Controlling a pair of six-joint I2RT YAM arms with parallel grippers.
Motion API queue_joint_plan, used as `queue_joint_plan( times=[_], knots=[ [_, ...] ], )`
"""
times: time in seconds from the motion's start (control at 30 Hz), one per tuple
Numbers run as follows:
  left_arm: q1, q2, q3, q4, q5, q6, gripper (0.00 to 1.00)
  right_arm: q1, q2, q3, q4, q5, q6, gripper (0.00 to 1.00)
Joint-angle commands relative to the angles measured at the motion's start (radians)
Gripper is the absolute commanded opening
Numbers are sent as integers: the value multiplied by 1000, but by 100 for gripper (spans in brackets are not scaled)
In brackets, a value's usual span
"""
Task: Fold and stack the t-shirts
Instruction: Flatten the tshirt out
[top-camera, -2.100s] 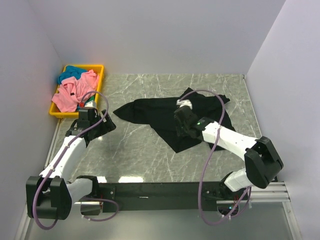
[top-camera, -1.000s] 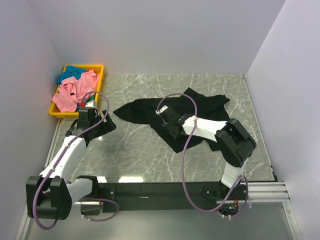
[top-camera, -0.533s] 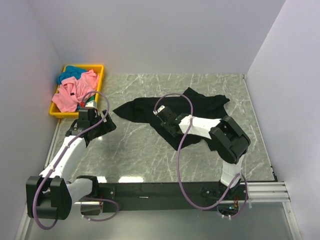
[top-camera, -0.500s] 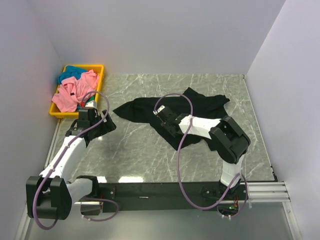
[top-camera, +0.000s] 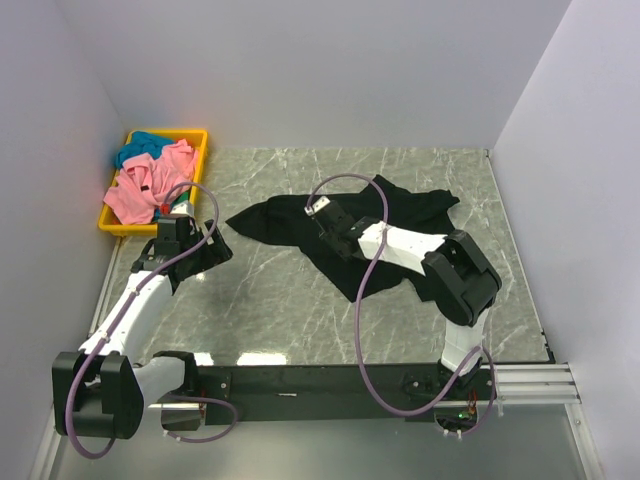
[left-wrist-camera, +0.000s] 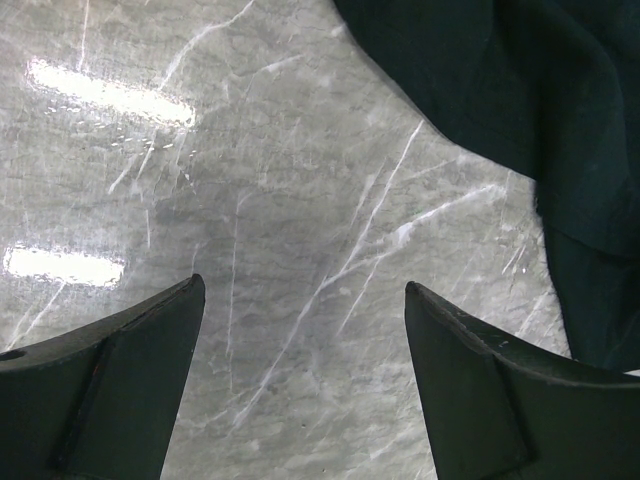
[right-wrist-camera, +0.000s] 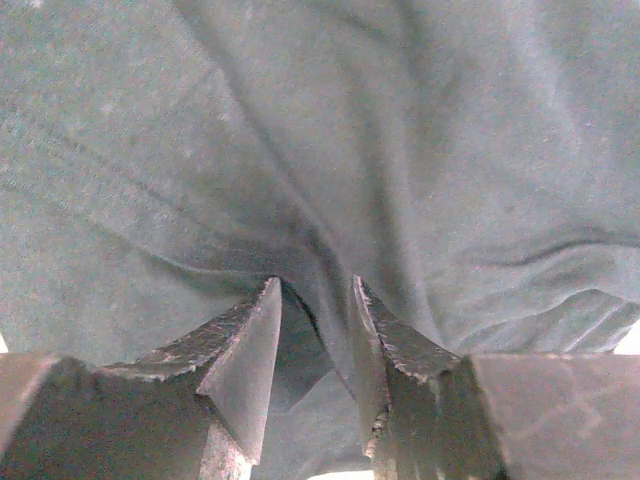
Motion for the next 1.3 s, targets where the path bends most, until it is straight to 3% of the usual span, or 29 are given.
queue_joint_plan(
  times=[0.0,0.4,0.6,0.67,0.8,0.97,1.17,1.27],
  knots=[
    [1,4,0,31,17,18,87,-20,30,42,10,9,-5,41],
    [1,5,0,35,26,19,87,-22,32,-10,17,-28,14,32],
    [-1,2,2,36,23,16,87,-20,-8,-11,-13,-50,37,0],
    [1,1,3,35,24,18,87,-5,-32,10,-65,-78,80,0],
    [1,-10,3,36,21,15,87,62,-111,79,-173,-207,243,0],
    [1,-32,11,6,-9,-4,88,144,-91,238,-257,-438,446,0],
    [1,-98,61,-128,-62,-50,87,231,22,303,-4,-800,721,0],
    [1,-151,67,-148,-62,-88,86,276,107,347,88,-860,819,0]
  ],
)
